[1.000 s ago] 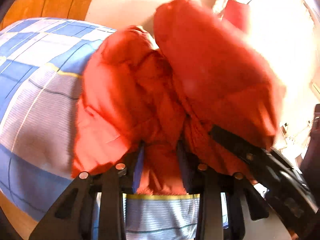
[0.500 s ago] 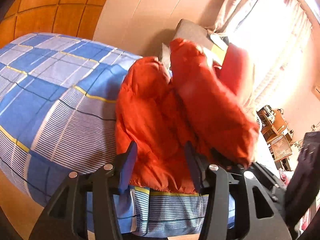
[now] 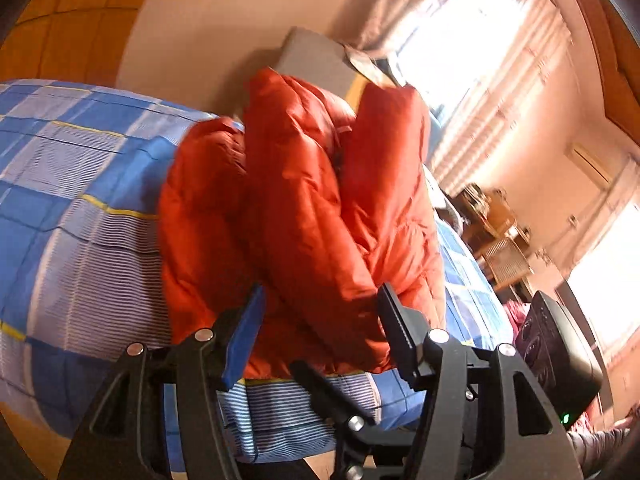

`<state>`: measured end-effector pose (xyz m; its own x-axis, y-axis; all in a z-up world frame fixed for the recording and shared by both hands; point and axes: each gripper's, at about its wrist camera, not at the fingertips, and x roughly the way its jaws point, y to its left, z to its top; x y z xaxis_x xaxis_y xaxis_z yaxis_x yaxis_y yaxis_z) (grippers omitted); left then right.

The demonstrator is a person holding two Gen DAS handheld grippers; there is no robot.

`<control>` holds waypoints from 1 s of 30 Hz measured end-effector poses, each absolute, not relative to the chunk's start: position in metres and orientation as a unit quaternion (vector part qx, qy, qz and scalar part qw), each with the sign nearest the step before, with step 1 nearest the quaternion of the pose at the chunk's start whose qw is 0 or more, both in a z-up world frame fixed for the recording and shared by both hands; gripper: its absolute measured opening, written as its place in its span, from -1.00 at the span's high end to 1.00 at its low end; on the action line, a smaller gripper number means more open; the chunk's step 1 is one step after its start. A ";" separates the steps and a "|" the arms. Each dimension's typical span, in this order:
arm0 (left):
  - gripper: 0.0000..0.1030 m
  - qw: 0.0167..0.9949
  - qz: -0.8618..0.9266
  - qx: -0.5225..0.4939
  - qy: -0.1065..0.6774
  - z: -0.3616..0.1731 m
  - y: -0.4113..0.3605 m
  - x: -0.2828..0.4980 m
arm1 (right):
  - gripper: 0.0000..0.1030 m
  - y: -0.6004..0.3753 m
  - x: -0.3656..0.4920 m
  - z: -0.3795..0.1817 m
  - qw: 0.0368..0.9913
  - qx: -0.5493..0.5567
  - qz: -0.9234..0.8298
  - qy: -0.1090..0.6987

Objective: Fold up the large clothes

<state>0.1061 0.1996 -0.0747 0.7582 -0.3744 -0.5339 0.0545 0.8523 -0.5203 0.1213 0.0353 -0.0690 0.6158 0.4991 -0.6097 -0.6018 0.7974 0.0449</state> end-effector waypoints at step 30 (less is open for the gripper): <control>0.78 0.908 -0.069 -0.197 0.363 -0.102 0.174 0.133 | -0.11 -0.056 0.124 -0.049 0.921 0.002 0.155 0.357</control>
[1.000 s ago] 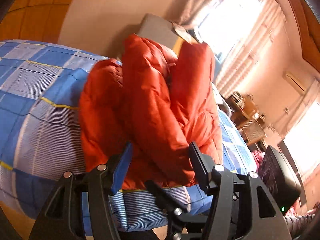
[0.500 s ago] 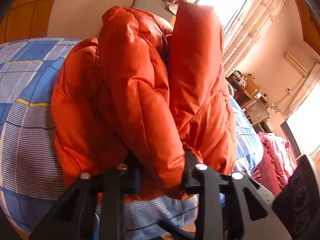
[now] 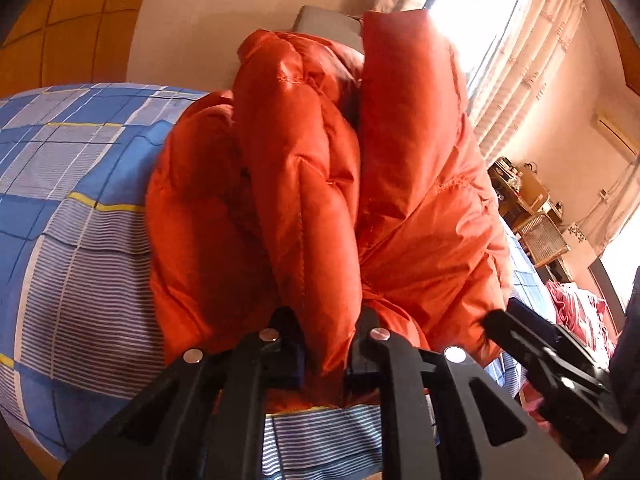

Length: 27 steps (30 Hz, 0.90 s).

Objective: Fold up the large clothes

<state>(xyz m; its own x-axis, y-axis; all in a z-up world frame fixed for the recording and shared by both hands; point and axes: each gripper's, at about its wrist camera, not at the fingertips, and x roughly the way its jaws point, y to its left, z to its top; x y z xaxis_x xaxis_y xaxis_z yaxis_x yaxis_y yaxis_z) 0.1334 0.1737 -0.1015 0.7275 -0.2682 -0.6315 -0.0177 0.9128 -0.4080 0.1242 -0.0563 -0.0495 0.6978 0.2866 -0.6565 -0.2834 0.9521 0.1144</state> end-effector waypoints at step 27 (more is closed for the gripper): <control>0.78 0.914 0.006 -0.167 0.370 -0.101 0.153 0.112 | -0.11 -0.046 0.153 -0.064 0.897 -0.036 0.181 0.402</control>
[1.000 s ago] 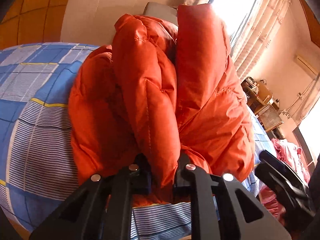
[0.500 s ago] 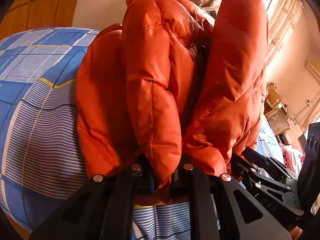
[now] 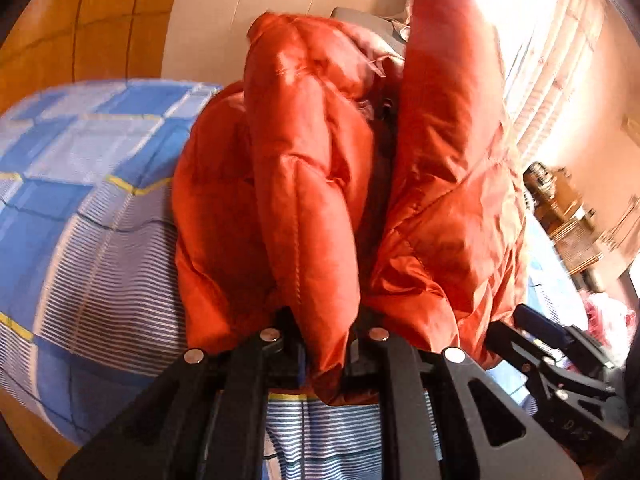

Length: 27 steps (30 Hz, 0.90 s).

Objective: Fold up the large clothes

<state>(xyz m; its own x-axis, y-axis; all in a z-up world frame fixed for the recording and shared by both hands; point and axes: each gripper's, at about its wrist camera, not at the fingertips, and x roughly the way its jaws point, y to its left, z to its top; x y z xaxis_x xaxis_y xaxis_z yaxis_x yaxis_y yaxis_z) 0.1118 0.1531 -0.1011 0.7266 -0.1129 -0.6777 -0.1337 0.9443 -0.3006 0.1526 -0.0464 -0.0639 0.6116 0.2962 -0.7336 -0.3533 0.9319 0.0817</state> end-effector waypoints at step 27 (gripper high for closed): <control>0.75 0.921 0.029 -0.126 0.367 -0.081 0.140 0.103 | -0.11 -0.047 0.147 -0.048 0.899 -0.015 0.130 0.419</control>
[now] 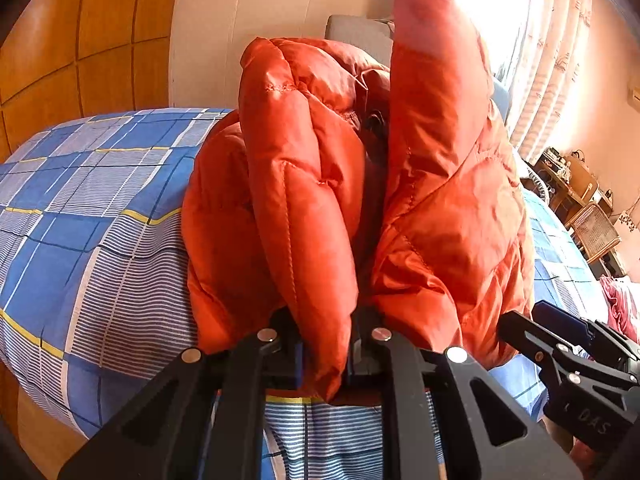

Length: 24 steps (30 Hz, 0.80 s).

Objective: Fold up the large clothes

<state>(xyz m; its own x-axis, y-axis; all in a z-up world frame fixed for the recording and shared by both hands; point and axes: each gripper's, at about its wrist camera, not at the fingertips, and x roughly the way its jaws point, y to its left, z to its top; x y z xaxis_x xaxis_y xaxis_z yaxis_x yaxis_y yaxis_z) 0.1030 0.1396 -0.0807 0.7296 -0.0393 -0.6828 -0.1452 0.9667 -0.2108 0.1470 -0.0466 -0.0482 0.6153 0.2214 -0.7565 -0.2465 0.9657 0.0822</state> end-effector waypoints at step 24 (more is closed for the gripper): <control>0.59 0.930 0.008 -0.123 0.347 -0.057 0.150 0.096 | -0.11 -0.025 0.216 0.008 0.914 0.011 0.136 0.382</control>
<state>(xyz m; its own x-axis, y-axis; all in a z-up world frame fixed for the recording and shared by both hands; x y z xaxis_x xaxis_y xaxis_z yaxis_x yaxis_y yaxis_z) 0.0960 0.1497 -0.0568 0.7586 -0.0710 -0.6477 -0.1002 0.9695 -0.2236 0.2160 -0.0245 0.0076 0.6705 0.2575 -0.6958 -0.2412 0.9625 0.1238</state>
